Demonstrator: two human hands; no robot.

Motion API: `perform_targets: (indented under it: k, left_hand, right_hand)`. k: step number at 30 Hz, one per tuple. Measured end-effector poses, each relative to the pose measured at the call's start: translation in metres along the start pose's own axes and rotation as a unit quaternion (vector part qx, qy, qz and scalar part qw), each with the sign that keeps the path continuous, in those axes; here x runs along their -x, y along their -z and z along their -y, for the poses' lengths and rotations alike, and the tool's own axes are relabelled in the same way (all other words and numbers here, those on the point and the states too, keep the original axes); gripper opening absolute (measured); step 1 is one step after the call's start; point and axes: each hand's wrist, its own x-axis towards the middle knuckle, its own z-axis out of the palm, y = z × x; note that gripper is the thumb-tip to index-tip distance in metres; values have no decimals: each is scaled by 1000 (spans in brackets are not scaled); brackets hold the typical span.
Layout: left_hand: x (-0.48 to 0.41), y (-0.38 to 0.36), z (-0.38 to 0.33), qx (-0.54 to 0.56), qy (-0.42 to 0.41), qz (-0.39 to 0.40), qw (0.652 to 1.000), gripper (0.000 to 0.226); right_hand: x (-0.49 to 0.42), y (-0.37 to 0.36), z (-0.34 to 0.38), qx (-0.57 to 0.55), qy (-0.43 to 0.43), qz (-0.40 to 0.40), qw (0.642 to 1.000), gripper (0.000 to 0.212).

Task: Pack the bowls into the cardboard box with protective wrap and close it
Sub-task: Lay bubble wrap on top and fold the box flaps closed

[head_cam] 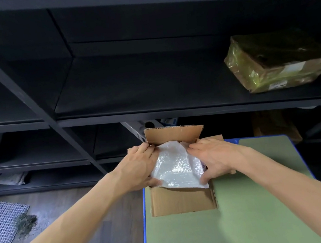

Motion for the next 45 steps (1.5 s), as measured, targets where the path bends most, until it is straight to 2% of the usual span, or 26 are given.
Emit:
perform_targets:
  k: [7, 12, 18, 24, 26, 30, 32, 45]
  left_hand:
    - [-3, 2, 2, -30, -5, 0, 1000, 102]
    - [-5, -1, -1, -33, 9, -1, 999, 101]
    - [-3, -2, -2, -25, 24, 5, 999, 105]
    - [-2, -6, -3, -30, 29, 3, 999, 100]
    - [-3, -4, -5, -36, 31, 2, 999, 99]
    - [-4, 0, -6, -42, 28, 3, 999, 100]
    - [-4, 1, -7, -53, 30, 2, 998, 101]
    - [-6, 6, -13, -76, 35, 33, 996, 91]
  right_hand:
    - [-1, -4, -3, 4, 0, -21, 1000, 87]
    - [-2, -4, -4, 23, 8, -38, 999, 82]
    - [-3, -8, -4, 82, 20, -54, 995, 87]
    - [-2, -19, 9, 130, 3, -90, 987, 80]
    - [-2, -20, 8, 119, -1, -86, 989, 80]
    - [2, -5, 2, 64, 6, -25, 998, 88]
    - [0, -2, 3, 72, 4, -11, 997, 90]
    - [-4, -24, 16, 136, -24, -119, 983, 76]
